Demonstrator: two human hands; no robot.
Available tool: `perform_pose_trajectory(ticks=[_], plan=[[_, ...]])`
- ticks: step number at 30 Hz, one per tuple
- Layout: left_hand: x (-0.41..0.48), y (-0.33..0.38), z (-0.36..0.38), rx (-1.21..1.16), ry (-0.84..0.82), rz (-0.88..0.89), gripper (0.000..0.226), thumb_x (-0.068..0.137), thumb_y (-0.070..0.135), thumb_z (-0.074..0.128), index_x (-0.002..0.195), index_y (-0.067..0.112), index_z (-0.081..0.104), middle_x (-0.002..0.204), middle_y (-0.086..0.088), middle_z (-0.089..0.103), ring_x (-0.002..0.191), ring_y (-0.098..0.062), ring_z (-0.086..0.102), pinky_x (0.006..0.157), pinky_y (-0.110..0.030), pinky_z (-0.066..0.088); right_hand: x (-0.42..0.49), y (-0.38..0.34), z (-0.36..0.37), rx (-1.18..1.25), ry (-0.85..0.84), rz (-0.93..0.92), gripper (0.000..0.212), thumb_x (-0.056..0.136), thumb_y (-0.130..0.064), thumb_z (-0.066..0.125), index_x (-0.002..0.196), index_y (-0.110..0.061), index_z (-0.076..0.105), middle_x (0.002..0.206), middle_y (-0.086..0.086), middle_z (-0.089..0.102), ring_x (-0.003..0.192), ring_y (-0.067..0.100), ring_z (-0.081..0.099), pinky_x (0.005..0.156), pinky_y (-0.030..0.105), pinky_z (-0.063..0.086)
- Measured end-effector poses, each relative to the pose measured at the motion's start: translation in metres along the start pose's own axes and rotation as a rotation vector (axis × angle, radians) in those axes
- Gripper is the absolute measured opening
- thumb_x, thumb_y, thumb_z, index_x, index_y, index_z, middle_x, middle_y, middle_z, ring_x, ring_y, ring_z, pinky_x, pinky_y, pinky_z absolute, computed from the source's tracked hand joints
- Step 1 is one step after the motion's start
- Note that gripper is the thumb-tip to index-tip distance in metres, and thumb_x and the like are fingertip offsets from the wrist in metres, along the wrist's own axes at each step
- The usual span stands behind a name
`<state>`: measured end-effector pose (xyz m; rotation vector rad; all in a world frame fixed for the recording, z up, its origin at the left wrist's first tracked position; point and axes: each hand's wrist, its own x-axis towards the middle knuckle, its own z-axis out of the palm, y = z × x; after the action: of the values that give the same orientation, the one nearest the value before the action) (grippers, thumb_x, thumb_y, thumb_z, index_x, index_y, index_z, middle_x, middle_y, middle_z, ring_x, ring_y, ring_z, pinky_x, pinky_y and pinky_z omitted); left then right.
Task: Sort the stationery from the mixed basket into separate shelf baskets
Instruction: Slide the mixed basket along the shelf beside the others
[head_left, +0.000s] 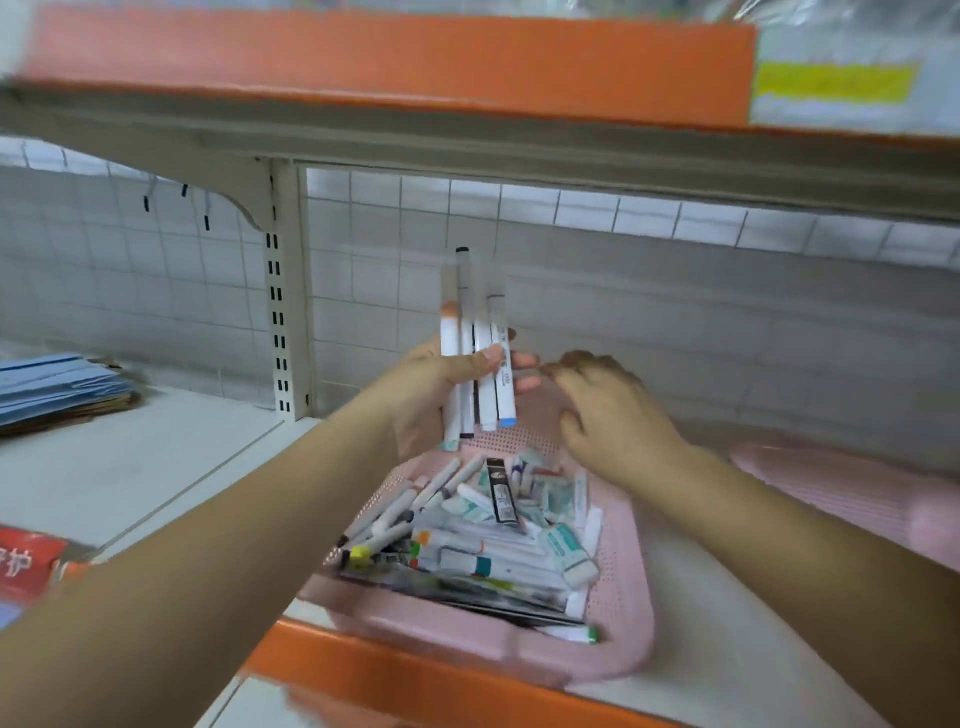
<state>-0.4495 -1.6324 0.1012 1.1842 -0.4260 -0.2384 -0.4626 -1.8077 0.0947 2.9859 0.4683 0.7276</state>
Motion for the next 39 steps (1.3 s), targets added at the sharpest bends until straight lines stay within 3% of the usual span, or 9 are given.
perform_pose_trajectory(ticks=[11, 16, 19, 21, 25, 29, 31, 35, 39], plan=[[-0.047, -0.066, 0.182, -0.010, -0.174, -0.025, 0.019, 0.092, 0.002, 0.046, 0.104, 0.010, 0.057, 0.090, -0.008, 0.073, 0.082, -0.023, 0.070, 0.076, -0.037, 0.057, -0.179, 0.101, -0.085, -0.121, -0.026, 0.119, 0.051, 0.090, -0.017, 0.043, 0.140, -0.018, 0.036, 0.140, 0.004, 0.038, 0.130, 0.023, 0.033, 0.102, 0.029, 0.029], [-0.067, -0.103, 0.271, 0.020, -0.155, -0.117, 0.022, 0.088, 0.008, 0.056, 0.110, 0.013, 0.059, 0.095, -0.010, 0.072, 0.090, -0.028, 0.068, 0.082, -0.052, 0.053, -0.266, 0.152, -0.111, -0.146, -0.071, 0.225, 0.051, 0.093, -0.021, 0.041, 0.143, -0.020, 0.030, 0.144, 0.000, 0.033, 0.131, 0.019, 0.031, 0.105, 0.028, 0.028], [-0.075, -0.124, 0.324, -0.028, -0.228, -0.150, 0.021, 0.091, 0.007, 0.052, 0.111, 0.012, 0.057, 0.085, -0.006, 0.073, 0.079, -0.020, 0.071, 0.069, -0.044, 0.056, -0.316, 0.180, -0.124, -0.140, -0.069, 0.305, 0.052, 0.092, -0.019, 0.044, 0.143, -0.020, 0.032, 0.144, 0.000, 0.034, 0.130, 0.020, 0.033, 0.105, 0.029, 0.028], [-0.078, -0.136, 0.360, -0.039, -0.276, -0.171, 0.027, 0.091, 0.008, 0.052, 0.117, 0.006, 0.056, 0.090, -0.008, 0.073, 0.083, -0.021, 0.071, 0.070, -0.042, 0.057, -0.348, 0.198, -0.137, -0.150, -0.071, 0.366, 0.051, 0.091, -0.017, 0.045, 0.141, -0.020, 0.035, 0.142, 0.002, 0.037, 0.129, 0.022, 0.035, 0.103, 0.029, 0.029], [-0.078, -0.156, 0.432, -0.033, -0.338, -0.193, 0.017, 0.091, 0.004, 0.051, 0.107, 0.007, 0.057, 0.080, -0.008, 0.073, 0.070, -0.018, 0.071, 0.063, -0.037, 0.058, -0.409, 0.239, -0.161, -0.166, -0.083, 0.520, 0.051, 0.091, -0.018, 0.044, 0.141, -0.021, 0.034, 0.142, 0.001, 0.035, 0.129, 0.021, 0.034, 0.105, 0.029, 0.030], [-0.072, -0.173, 0.484, 0.049, -0.403, -0.164, 0.015, 0.093, 0.004, 0.049, 0.104, 0.011, 0.057, 0.077, -0.002, 0.073, 0.071, -0.015, 0.071, 0.066, -0.034, 0.058, -0.460, 0.274, -0.177, -0.157, -0.050, 0.671, 0.053, 0.087, -0.014, 0.047, 0.139, -0.018, 0.038, 0.138, 0.004, 0.040, 0.123, 0.025, 0.039, 0.103, 0.034, 0.035], [-0.065, -0.181, 0.508, 0.151, -0.435, -0.156, 0.017, 0.093, 0.008, 0.051, 0.108, 0.010, 0.058, 0.084, -0.001, 0.074, 0.080, -0.016, 0.071, 0.076, -0.039, 0.056, -0.485, 0.291, -0.184, -0.161, -0.035, 0.729, 0.051, 0.088, -0.016, 0.045, 0.139, -0.016, 0.039, 0.138, 0.007, 0.041, 0.121, 0.027, 0.040, 0.102, 0.035, 0.036], [-0.043, -0.188, 0.551, 0.366, -0.506, -0.105, 0.010, 0.093, 0.011, 0.053, 0.097, 0.012, 0.062, 0.092, -0.005, 0.072, 0.078, -0.012, 0.070, 0.088, -0.046, 0.050, -0.524, 0.323, -0.196, -0.142, 0.028, 0.821, 0.049, 0.088, -0.015, 0.045, 0.137, -0.010, 0.042, 0.135, 0.011, 0.045, 0.120, 0.031, 0.042, 0.100, 0.035, 0.035], [-0.013, -0.197, 0.591, 0.616, -0.564, 0.024, 0.008, 0.091, 0.012, 0.057, 0.096, 0.018, 0.060, 0.095, -0.005, 0.071, 0.085, -0.017, 0.068, 0.081, -0.041, 0.053, -0.540, 0.361, -0.197, -0.161, 0.030, 0.821, 0.049, 0.089, -0.013, 0.047, 0.138, -0.011, 0.041, 0.135, 0.008, 0.044, 0.121, 0.028, 0.041, 0.101, 0.035, 0.034]])
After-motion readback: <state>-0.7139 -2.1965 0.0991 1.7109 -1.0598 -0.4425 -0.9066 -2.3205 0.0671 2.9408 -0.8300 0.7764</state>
